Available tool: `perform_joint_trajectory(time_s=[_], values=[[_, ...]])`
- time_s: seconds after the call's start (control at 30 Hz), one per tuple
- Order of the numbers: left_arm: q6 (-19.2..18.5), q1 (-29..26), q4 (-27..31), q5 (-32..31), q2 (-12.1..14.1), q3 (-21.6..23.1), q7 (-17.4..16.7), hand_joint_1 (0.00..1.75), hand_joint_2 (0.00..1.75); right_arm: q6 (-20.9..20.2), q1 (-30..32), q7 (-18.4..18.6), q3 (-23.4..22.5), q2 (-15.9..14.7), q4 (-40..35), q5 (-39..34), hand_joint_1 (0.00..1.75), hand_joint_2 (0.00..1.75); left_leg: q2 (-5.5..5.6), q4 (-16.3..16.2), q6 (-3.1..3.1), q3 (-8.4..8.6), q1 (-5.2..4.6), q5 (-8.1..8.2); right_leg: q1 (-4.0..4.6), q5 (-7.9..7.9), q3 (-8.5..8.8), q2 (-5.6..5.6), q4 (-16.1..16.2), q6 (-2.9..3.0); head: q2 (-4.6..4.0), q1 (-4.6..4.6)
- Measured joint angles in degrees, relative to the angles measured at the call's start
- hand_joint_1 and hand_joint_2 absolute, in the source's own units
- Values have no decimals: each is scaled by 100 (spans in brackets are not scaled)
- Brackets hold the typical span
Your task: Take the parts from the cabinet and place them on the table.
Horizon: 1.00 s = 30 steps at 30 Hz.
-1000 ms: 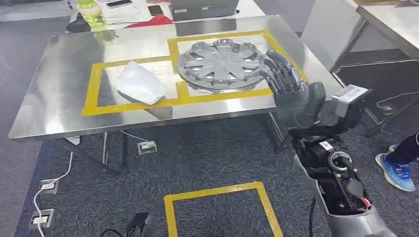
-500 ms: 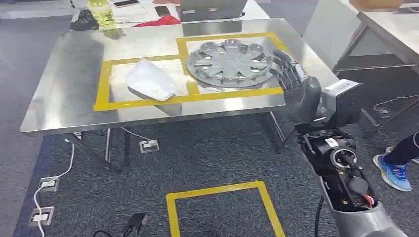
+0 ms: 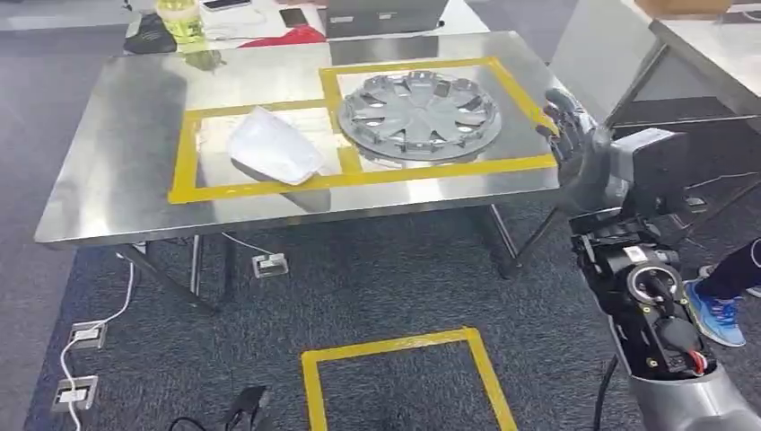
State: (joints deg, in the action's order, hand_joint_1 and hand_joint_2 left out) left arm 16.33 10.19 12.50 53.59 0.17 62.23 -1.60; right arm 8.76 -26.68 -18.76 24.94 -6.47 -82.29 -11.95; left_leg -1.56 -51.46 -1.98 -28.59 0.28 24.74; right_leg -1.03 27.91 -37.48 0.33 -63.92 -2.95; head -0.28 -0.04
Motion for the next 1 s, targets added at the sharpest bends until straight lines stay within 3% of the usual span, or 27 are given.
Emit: perform_joint_trajectory(time_s=[0.07, 0.1, 0.13, 0.17, 0.2, 0.23, 0.27, 0.3, 0.33, 0.4, 0.43, 0.47, 0.53, 0.57, 0.6, 0.63, 0.7, 0.73, 0.77, 0.8, 0.83, 0.87, 0.9, 0.93, 0.97, 1.0], values=[[-5, -1, 0, 0, 0, 0, 0, 0, 0, 61, 26, 55, -44, -133, 46, -7, 0, 0, -45, -9, 9, 13, 2, 30, -27, 244, -426, -6, -805, -30, 0, 2], [-4, -7, 0, 0, 0, 0, 0, 0, 0, 86, 31, 68, -88, -210, 75, -11, 0, 0, -72, -12, 38, 32, 13, 51, -47, 170, -478, -10, -842, -43, 0, 9], [-7, -11, 0, 0, -4, 0, 0, 0, 0, 101, 29, 77, -123, -267, 96, -31, 0, 0, -101, -25, 71, 57, 29, 82, -67, -26, -375, -24, -591, -57, 0, 11], [-7, -10, 0, 0, -9, 0, 0, 0, 0, 125, 26, 79, -149, -328, 114, -59, 0, 0, -136, -54, 115, 89, 59, 131, -81, -323, -136, -69, -90, -74, 0, 9], [-7, -8, 0, 0, -9, 0, 0, 0, 0, 136, 23, 81, -173, -372, 125, -68, 0, 0, -170, -102, 163, 122, 83, 192, -92, -625, 142, -196, 488, -104, 0, 13], [-7, -9, -2, 2, -2, 0, 0, 0, 0, 142, 13, 83, -199, -429, 153, -75, 0, 0, -207, -167, 231, 136, 80, 270, -73, -633, 332, -440, 885, -175, 0, 20], [-7, 2, -7, 18, 26, 0, 0, 0, 0, 151, -17, 85, -219, -451, 199, -81, 0, 0, -228, -232, 285, 119, 13, 308, -12, -587, 324, -411, 904, -91, 0, 64], [-7, -1, -7, 22, 22, 2, 0, 0, 0, 162, -11, 88, -243, -486, 214, -88, 0, 0, -246, -232, 297, 108, 11, 305, -39, -563, 311, -307, 868, 9, 0, 41], [-4, -7, -7, 26, 13, 2, 0, 0, 0, 171, -1, 68, -265, -512, 238, -105, 0, 0, -306, -222, 305, 123, 10, 309, -23, -547, 293, -263, 852, 41, 0, -16], [-4, -3, -7, 39, 20, 2, 2, 0, 0, 188, -14, 31, -295, -586, 297, -107, 0, 0, -403, -214, 350, 171, 38, 360, -33, -526, 297, -116, 848, 139, 0, -17], [-4, 12, -7, 42, 22, 2, 2, 0, 0, 195, -16, 20, -308, -588, 311, -107, 0, 0, -190, -326, 381, 141, 61, 448, -46, -522, 315, -61, 857, 171, 0, -42], [-4, 20, -7, 42, 20, 2, 11, 0, 0, 199, -39, 15, -321, -597, 328, -109, 0, 0, -8, -668, 387, -27, 65, 636, -52, -519, 316, -17, 858, 193, 0, -65], [-4, 6, -7, 42, 20, 2, 15, 0, 0, 214, -38, -4, -345, -621, 363, -149, 0, 0, 91, -1716, 392, -587, 58, 1065, -38, -509, 313, 102, 858, 234, 0, -127], [-4, -12, -7, 42, 20, 2, 15, 0, 0, 232, -34, -15, -352, -625, 391, -177, 0, 0, 99, -2148, 381, -851, 57, 1167, -22, -506, 314, 180, 858, 240, 0, -138], [-4, -24, -7, 44, 20, 2, 13, 0, 0, 254, -33, -28, -356, -634, 417, -186, 0, 0, 102, -2307, 361, -1006, 55, 1114, -9, -507, 317, 271, 857, 241, 0, -144], [-7, -31, -7, 44, 20, 2, 13, 0, 0, 263, -31, -44, -365, -658, 437, -204, 0, 0, 110, -2163, 324, -1015, 47, 929, 0, -507, 324, 367, 857, 242, 0, -155], [-7, -14, -7, 44, 20, 2, 13, 0, 0, 271, -29, -65, -374, -671, 455, -210, 0, 0, 213, -1301, 209, -729, 14, 333, 23, -507, 351, 533, 858, 242, 0, -194], [-7, -6, -7, 48, 26, 2, 15, 0, 0, 271, -31, -76, -391, -678, 466, -210, 0, 0, 399, -808, 129, -549, -1, 50, 23, -507, 359, 600, 859, 241, 0, -205], [-6, -5, -9, 61, 57, 2, 13, 0, 0, 278, -33, -85, -411, -682, 489, -219, 0, 0, 750, -506, 42, -457, -8, -28, 22, -502, 332, 665, 854, 229, 0, -197], [-4, -4, -9, 74, 37, 2, 15, 0, 0, 280, -38, -89, -418, -706, 516, -234, 0, 0, 691, -369, 84, -397, 10, 14, 33, -501, 307, 750, 841, 213, 0, -166], [0, -7, -9, 85, 46, 2, 15, 0, 0, 295, -27, -103, -426, -711, 536, -245, 0, 0, 627, -379, 114, -392, -23, 29, -8, -520, 282, 802, 855, 171, 0, -172], [2, -7, -9, 90, 35, 2, 13, 0, 0, 297, -9, -107, -437, -728, 553, -258, 0, 0, 565, -378, 108, -382, -50, 32, -26, -533, 276, 888, 878, 128, 0, -181], [2, -5, -9, 96, 26, 2, 13, 0, 0, 302, 1, -114, -453, -743, 557, -262, 0, 0, 481, -315, 80, -349, -9, 7, -9, -558, 264, 978, 911, 74, 0, -208], [7, 11, -9, 103, 18, 2, 15, 0, 0, 304, 34, -116, -459, -774, 560, -262, 0, 0, 377, -223, 65, -298, 41, -31, -26, -542, 271, 815, 885, 77, 0, -214], [4, 17, -9, 103, 22, 2, 15, 0, 0, 304, 16, -122, -479, -800, 568, -262, 0, 0, 326, -186, 35, -267, 22, -37, 34, -376, 205, 415, 689, 44, 0, -132], [2, 12, -9, 103, 17, 2, 15, 0, 0, 311, -1, -133, -492, -805, 579, -265, 0, 0, 243, -186, 17, -257, 11, -35, 30, -118, 9, 194, 260, 14, 0, -81]])
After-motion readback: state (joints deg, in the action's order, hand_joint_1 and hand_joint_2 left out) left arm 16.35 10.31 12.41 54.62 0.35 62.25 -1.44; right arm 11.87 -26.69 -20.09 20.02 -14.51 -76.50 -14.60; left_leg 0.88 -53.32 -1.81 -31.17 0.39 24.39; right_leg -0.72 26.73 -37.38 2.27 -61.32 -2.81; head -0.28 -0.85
